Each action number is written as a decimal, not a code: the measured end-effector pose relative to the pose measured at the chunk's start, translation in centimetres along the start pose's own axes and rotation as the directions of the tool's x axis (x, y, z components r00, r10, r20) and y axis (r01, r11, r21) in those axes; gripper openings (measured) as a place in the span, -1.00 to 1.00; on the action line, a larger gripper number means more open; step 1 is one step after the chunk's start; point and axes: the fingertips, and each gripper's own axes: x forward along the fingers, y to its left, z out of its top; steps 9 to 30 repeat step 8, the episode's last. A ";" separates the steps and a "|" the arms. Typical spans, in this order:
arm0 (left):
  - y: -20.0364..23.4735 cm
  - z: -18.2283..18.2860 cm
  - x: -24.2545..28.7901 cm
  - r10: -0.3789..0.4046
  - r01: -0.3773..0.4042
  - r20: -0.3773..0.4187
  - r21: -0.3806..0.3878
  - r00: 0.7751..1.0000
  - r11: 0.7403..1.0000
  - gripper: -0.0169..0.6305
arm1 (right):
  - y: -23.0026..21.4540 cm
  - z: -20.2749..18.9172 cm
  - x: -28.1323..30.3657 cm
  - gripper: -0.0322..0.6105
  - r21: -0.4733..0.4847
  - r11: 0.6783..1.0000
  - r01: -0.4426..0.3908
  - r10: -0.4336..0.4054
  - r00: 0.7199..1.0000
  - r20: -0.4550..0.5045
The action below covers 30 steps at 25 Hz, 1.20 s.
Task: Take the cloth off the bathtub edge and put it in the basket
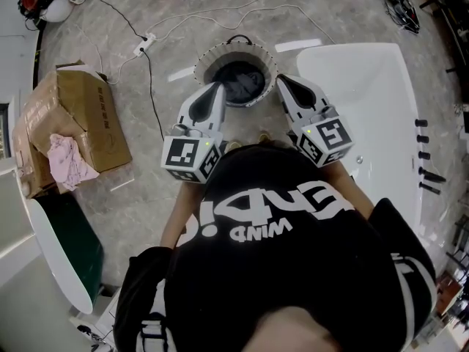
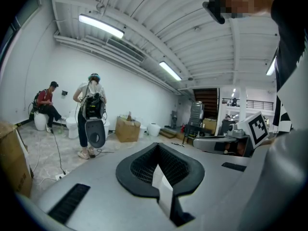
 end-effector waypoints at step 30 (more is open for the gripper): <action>-0.3 -0.5 0.8 0.002 -0.002 -0.006 -0.006 1.000 1.000 -0.91 | -0.7 -0.7 -0.1 -0.86 0.004 1.000 -0.005 0.005 1.000 -0.014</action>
